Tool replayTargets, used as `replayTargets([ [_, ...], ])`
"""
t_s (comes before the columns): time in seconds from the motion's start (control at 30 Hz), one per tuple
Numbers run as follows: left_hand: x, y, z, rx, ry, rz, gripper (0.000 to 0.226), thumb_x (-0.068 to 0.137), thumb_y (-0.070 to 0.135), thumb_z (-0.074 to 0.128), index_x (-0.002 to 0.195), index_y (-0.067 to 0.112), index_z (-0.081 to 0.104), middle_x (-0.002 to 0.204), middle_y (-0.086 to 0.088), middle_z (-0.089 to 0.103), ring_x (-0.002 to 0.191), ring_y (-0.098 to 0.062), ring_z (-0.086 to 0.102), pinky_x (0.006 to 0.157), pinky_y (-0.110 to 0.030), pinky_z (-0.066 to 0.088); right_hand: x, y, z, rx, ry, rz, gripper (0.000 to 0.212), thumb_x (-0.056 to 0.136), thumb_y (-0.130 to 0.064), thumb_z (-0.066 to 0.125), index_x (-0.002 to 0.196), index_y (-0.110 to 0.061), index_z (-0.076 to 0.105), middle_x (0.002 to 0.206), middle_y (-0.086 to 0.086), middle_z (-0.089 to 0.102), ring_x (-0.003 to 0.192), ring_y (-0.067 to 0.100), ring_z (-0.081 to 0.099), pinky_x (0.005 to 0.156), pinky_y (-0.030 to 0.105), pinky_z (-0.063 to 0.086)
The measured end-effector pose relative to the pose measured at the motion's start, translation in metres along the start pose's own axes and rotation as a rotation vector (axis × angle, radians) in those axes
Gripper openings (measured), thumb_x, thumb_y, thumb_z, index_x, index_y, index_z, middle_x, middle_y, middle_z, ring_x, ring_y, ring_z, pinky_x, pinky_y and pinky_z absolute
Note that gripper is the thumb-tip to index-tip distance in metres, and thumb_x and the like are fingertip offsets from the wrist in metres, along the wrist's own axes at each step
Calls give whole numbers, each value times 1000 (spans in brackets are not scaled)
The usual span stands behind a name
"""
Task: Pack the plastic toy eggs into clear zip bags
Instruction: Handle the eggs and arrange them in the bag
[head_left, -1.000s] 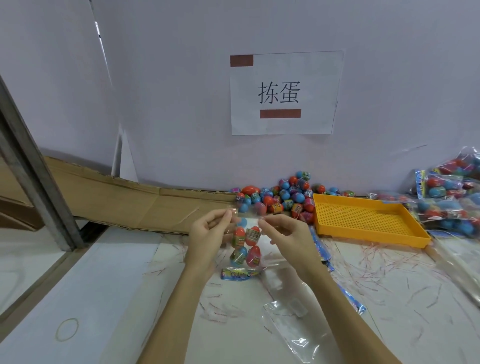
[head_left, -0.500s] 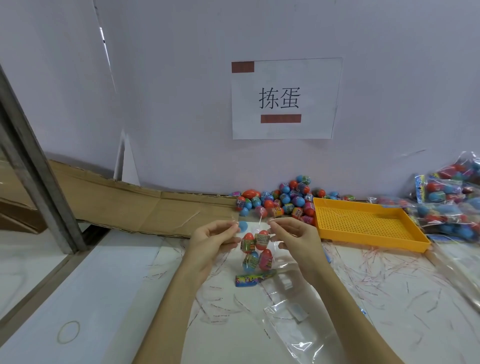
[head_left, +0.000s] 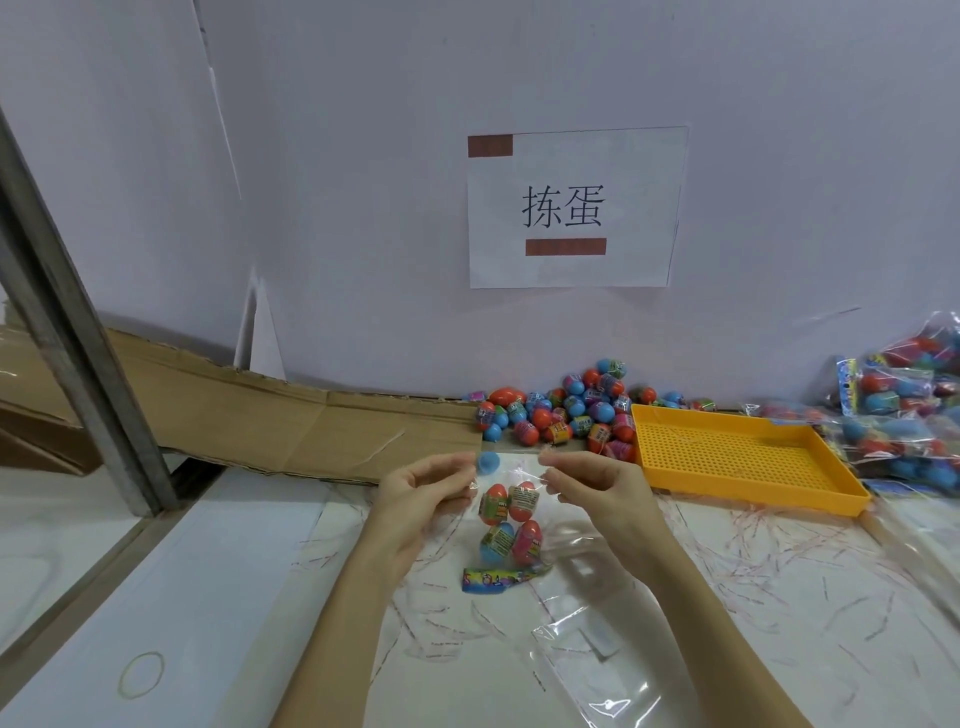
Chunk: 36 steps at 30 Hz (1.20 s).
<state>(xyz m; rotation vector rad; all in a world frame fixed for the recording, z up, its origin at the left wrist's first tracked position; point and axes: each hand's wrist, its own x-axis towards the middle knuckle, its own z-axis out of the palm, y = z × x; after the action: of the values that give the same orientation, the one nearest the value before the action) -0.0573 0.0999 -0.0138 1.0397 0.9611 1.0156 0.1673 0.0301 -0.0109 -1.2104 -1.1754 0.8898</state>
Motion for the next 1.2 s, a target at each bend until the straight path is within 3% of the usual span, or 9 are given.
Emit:
replayTargets([
  [0.2,0,0,-7,24,-87,38,15,84,5,80,96,14,84,104,-15,79,93,-21,77,76,-23,61,-1,-2,-5,34,-34,0,16,89,-9,76,97,-22,82,96,5,79,91,20,74,77,22,57],
  [0.53,-3,0,-3,265,-26,221,20,91,1,73,90,18,84,94,-3,80,91,-20,77,77,-28,63,-1,-4,-5,-45,-4,-2,27,91,1,67,86,-21,82,92,2,78,89,16,73,77,20,57],
  [0.7,-6,2,-5,376,-40,283,22,91,-4,71,95,15,83,95,2,80,92,-18,76,82,-30,63,-2,-4,-5,-108,5,12,23,92,-2,68,89,-20,83,93,-1,79,89,12,73,80,21,58],
  [0.83,-6,3,-8,433,-66,312,26,93,-8,67,98,12,83,100,5,79,96,-17,75,86,-28,62,-2,-6,-7,-122,-2,28,31,94,3,60,94,-18,83,95,-5,79,92,8,73,76,15,56],
  [1.03,-5,5,-6,343,-42,263,10,86,13,82,96,14,83,96,3,80,92,-19,76,83,-32,63,-2,-8,-4,20,-32,77,41,96,6,41,94,-6,81,100,6,79,97,20,74,82,26,60],
  [1.2,-4,4,-8,349,-47,264,15,82,10,86,95,16,83,94,2,80,90,-16,77,73,-24,62,-4,-6,4,-17,-33,14,11,94,-7,70,98,-10,80,102,3,77,91,21,76,78,27,61],
])
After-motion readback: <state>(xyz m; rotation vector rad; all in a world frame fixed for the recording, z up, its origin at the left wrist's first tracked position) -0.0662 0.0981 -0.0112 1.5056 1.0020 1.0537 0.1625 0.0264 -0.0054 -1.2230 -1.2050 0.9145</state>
